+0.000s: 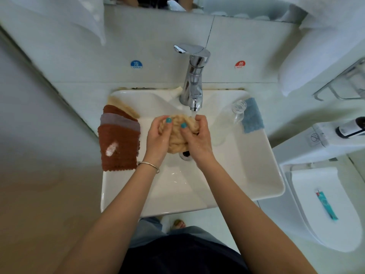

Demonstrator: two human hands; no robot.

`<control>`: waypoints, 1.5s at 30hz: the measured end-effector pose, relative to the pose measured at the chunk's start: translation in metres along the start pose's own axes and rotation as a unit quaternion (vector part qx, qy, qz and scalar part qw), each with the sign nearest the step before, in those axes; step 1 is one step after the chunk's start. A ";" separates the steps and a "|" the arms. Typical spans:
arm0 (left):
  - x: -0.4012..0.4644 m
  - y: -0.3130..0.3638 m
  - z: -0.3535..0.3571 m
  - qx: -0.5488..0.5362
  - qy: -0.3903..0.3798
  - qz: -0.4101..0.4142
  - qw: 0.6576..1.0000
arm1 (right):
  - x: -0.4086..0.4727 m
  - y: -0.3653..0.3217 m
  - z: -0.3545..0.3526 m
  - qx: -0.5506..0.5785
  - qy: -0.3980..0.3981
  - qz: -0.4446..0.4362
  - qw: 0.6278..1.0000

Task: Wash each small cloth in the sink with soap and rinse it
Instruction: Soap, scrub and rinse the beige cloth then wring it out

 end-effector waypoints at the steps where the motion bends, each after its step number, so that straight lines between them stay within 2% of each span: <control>1: -0.002 -0.003 0.006 0.001 -0.020 -0.008 1.000 | -0.002 0.001 -0.006 -0.005 0.011 -0.004 1.000; 3: -0.008 -0.005 0.023 0.033 -0.075 -0.006 0.997 | -0.005 0.007 -0.025 -0.014 0.033 -0.014 0.999; 5: -0.013 -0.005 0.033 0.062 -0.098 0.016 0.993 | -0.007 0.014 -0.037 -0.012 0.044 -0.004 0.999; 11: -0.001 -0.002 0.003 -0.014 0.006 0.014 1.000 | -0.002 0.008 -0.002 0.037 0.018 0.027 0.999; 17: -0.011 -0.004 0.042 0.017 -0.104 -0.038 0.994 | -0.010 0.019 -0.043 0.077 0.098 0.029 0.992; 19: -0.011 -0.004 0.038 0.020 -0.082 -0.032 0.996 | -0.011 0.021 -0.040 0.094 0.088 0.037 0.991; 22: -0.006 -0.003 0.015 -0.015 0.003 -0.029 0.999 | -0.007 0.015 -0.011 0.089 0.033 0.054 0.994; 24: -0.004 -0.005 0.007 -0.029 0.023 -0.028 0.999 | -0.004 0.012 -0.002 0.071 0.020 0.055 0.996; 30: -0.020 -0.005 0.050 0.050 -0.071 -0.030 0.996 | -0.005 0.019 -0.037 0.079 0.112 0.047 0.989; 32: -0.014 0.000 0.040 0.044 -0.038 -0.016 0.998 | -0.005 0.017 -0.028 0.085 0.096 0.043 0.991; 35: 0.000 0.002 0.008 0.013 0.004 -0.004 1.000 | -0.005 0.010 -0.005 0.071 0.030 0.046 0.996; 37: 0.001 0.002 0.002 -0.005 -0.013 0.002 1.000 | -0.006 0.008 -0.004 0.070 0.026 0.042 0.996; 41: -0.011 -0.001 0.029 0.015 -0.057 -0.002 0.998 | -0.004 0.018 -0.026 0.088 0.084 0.035 0.992; 43: -0.011 0.001 0.036 0.014 -0.047 0.005 0.999 | -0.005 0.022 -0.025 0.015 0.056 0.041 0.997; 45: -0.007 0.004 0.038 -0.004 -0.030 -0.001 1.000 | -0.006 0.022 -0.012 -0.014 -0.002 0.088 0.996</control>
Point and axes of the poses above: each hand's wrist, its own x-axis towards the middle knuckle, its own z-axis out of the palm, y = z × x, the point moved 3 cm from there along x, towards the middle knuckle, and after that the axes turned 1 degree about -y, right-handed, at the moved point
